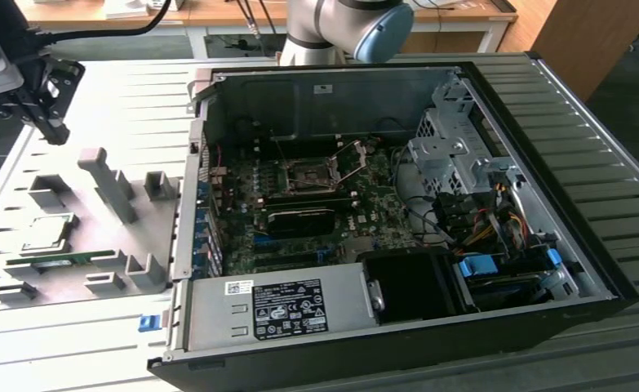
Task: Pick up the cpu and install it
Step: 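Reach for the cpu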
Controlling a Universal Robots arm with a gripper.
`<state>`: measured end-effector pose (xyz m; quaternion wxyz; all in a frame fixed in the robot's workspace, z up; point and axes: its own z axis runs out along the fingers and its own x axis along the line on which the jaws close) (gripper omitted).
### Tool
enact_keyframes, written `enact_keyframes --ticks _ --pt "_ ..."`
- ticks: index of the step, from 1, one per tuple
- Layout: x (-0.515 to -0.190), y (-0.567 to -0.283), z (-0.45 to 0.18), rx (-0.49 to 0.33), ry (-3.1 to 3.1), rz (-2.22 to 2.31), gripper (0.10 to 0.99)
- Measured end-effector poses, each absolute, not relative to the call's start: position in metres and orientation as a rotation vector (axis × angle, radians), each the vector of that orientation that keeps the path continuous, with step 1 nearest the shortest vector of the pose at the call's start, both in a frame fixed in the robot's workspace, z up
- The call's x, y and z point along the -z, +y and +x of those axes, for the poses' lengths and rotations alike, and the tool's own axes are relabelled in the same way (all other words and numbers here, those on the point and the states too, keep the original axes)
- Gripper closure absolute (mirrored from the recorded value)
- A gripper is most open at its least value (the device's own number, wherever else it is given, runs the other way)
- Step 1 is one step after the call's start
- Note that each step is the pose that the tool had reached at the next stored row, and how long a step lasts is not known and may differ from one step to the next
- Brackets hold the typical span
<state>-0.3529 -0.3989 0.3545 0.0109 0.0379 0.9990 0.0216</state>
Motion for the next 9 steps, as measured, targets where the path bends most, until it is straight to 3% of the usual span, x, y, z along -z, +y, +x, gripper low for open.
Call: enact_keyframes --ticks 9 --pt "-0.3531 -0.3989 -0.3631 -0.067 3.117 0.118 0.98"
